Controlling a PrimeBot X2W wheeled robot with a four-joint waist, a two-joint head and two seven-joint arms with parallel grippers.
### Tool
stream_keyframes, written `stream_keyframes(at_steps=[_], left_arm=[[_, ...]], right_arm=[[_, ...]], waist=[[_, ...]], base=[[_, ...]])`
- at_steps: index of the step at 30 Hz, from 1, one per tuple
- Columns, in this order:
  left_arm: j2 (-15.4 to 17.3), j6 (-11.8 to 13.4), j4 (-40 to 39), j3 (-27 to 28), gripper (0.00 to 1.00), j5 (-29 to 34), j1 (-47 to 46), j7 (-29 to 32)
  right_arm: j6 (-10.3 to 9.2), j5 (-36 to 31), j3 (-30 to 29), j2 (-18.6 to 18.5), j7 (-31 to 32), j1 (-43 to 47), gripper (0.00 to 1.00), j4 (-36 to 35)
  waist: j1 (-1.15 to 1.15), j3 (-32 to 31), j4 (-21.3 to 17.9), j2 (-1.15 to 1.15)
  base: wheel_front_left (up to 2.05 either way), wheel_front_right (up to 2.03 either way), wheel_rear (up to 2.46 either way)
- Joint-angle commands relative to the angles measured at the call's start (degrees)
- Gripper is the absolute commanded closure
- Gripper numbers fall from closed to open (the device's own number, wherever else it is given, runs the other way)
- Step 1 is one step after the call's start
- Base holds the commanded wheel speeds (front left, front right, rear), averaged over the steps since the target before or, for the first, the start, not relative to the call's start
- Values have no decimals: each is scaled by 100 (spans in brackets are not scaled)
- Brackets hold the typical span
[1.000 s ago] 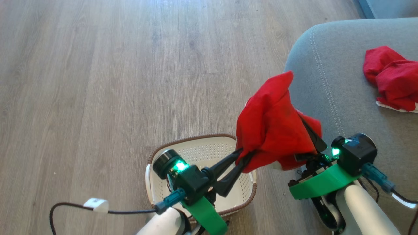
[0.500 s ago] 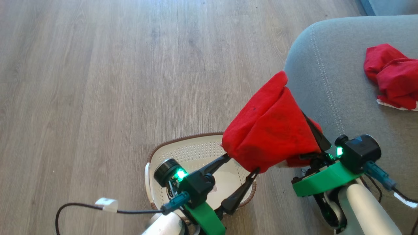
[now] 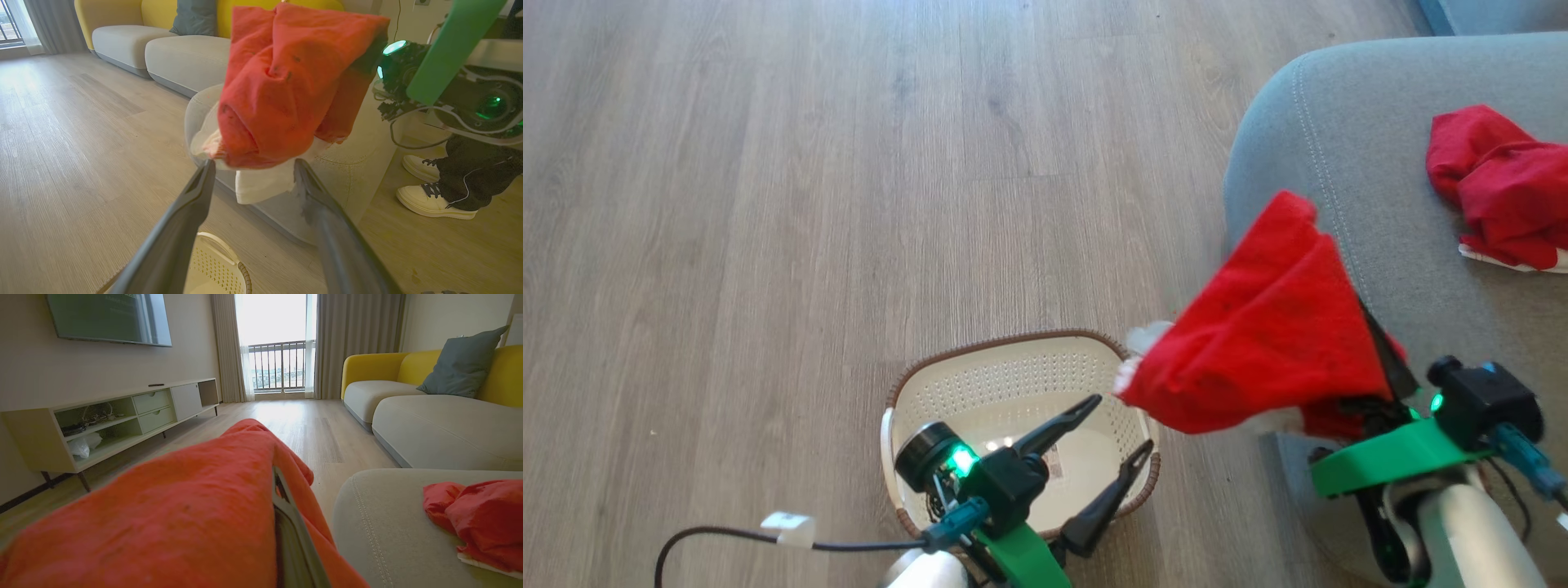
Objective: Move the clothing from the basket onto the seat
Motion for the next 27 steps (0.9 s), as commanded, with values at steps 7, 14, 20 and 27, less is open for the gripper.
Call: stream_keyframes(at_steps=[7,14,20,27], left_arm=[[-11,-8,-127,305,0,78,29,-29],[-13,-8,-83,286,0,98,108,-29],[-19,-8,-27,293,0,83,143,-29],[-52,-8,-12,394,0,105,136,-29]], right_arm=[[-1,-99,-378,100,-31,227,100,-41],[-1,-130,-595,205,-31,391,100,168],[-1,-122,-622,226,-31,402,100,255],[-1,-96,-640,208,-31,336,100,239]], waist=[[0,-14,-44,0],[0,26,-108,0],[0,20,-150,0],[0,30,-197,0]], base=[[0,0,0],[0,0,0],[0,0,0],[0,0,0]])
